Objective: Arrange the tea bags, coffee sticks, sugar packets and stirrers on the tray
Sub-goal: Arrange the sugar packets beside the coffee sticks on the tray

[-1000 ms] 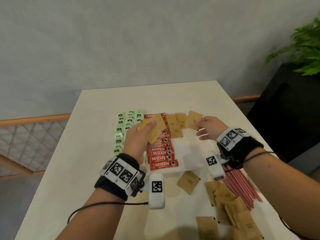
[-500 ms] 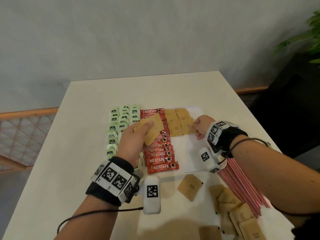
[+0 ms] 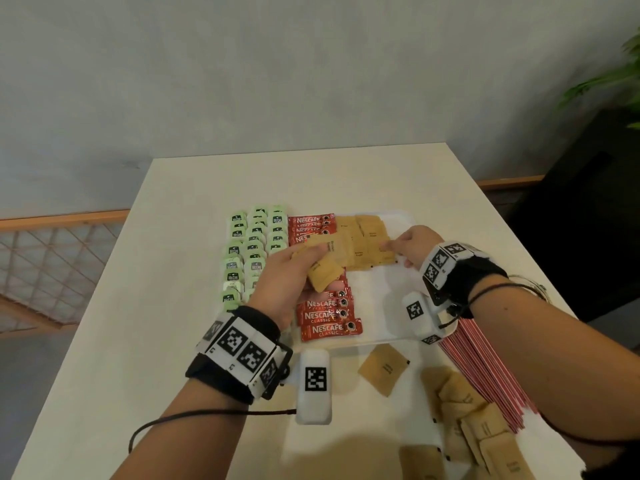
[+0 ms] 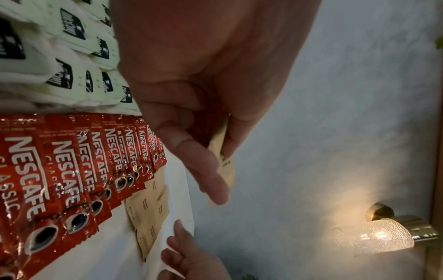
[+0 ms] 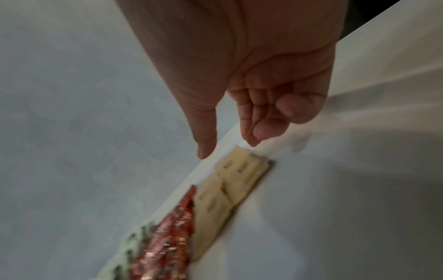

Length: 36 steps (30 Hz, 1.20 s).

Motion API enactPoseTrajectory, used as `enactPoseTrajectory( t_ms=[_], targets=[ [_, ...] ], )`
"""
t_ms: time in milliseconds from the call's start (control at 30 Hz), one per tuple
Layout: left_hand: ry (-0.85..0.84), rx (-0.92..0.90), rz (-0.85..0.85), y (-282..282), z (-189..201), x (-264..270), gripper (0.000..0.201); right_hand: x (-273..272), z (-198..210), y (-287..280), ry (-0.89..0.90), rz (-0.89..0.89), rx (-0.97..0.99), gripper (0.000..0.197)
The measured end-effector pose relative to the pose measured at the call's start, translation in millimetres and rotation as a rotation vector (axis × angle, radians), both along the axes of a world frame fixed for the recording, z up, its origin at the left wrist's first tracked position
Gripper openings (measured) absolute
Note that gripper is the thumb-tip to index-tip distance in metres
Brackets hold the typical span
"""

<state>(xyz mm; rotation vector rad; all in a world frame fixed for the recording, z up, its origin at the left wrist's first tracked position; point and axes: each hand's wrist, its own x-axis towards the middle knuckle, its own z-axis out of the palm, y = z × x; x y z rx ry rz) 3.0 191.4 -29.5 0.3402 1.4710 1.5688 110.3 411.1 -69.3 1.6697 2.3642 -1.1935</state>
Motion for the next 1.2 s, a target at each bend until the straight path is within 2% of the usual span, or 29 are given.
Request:
enactPoseTrajectory(
  t_ms=[100,233,333,567,733,833,933,1100,1200],
  targets=[
    [0.049,-0.004,-0.033,-0.8,3.6,6.7,0.018,15.1,13.9,-16.1,0.219,0.022,0.026,0.041],
    [0.106,0.008,-0.069,-0.1,7.4,18.2,0.016,34.9,32.3,-55.2,0.515,0.078,-0.114,0.028],
    [0.132,0.014,-0.118,-0.8,8.6,31.1,0.021,49.0,38.6,-78.1,0.638,0.118,-0.219,0.022],
    [0.190,-0.010,-0.264,-6.6,9.4,46.4,0.029,69.9,38.3,-101.1,0.670,0.118,-0.195,0.011],
    [0.224,-0.041,-0.237,-16.3,8.7,43.7,0.033,72.6,45.3,-101.3,0.728,0.060,-0.196,0.017],
    [0.210,-0.064,-0.183,-23.4,11.0,39.2,0.029,75.5,50.4,-101.4,0.742,0.037,-0.165,0.019],
    [0.165,-0.080,-0.179,-27.7,19.1,38.2,0.024,79.8,55.2,-102.2,0.716,0.060,-0.152,0.013],
    [0.270,-0.089,-0.201,-27.5,26.5,41.0,0.025,80.9,63.5,-106.0,0.680,0.153,-0.153,0.009],
    [0.266,-0.095,-0.238,-25.5,30.3,44.7,0.031,79.4,67.1,-108.1,0.653,0.175,-0.140,0.009]
  ],
)
